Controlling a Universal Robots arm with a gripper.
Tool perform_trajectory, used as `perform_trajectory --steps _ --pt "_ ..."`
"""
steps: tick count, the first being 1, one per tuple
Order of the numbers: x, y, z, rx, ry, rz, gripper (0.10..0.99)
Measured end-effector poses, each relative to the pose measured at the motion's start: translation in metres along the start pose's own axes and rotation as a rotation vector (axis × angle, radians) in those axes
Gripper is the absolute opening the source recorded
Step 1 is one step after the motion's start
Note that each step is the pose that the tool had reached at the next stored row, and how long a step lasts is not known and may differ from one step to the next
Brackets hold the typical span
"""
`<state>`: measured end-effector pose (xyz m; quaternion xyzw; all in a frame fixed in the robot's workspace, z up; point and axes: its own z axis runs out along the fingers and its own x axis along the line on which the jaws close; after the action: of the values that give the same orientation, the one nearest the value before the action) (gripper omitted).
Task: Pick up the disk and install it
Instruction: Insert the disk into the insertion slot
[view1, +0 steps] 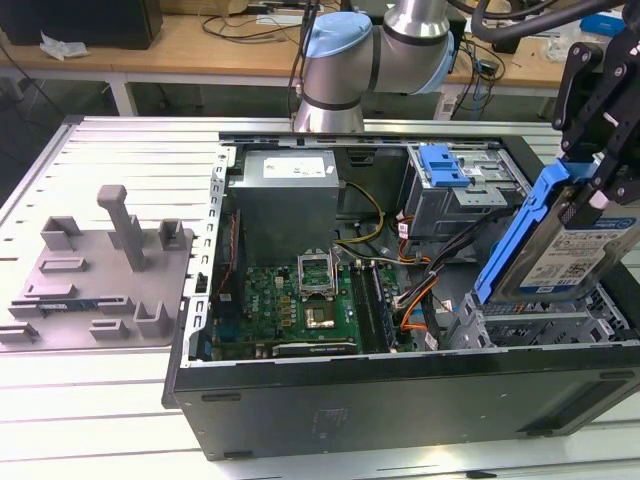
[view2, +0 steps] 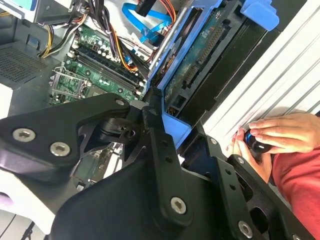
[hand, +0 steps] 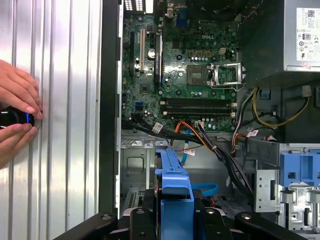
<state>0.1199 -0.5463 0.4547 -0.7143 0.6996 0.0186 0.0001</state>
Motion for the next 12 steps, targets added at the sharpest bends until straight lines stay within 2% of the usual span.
perform_trajectory --steps 12 --pt "0.0029 -0.0005 0.0052 0.0 -0.0003 0.017 0.369"
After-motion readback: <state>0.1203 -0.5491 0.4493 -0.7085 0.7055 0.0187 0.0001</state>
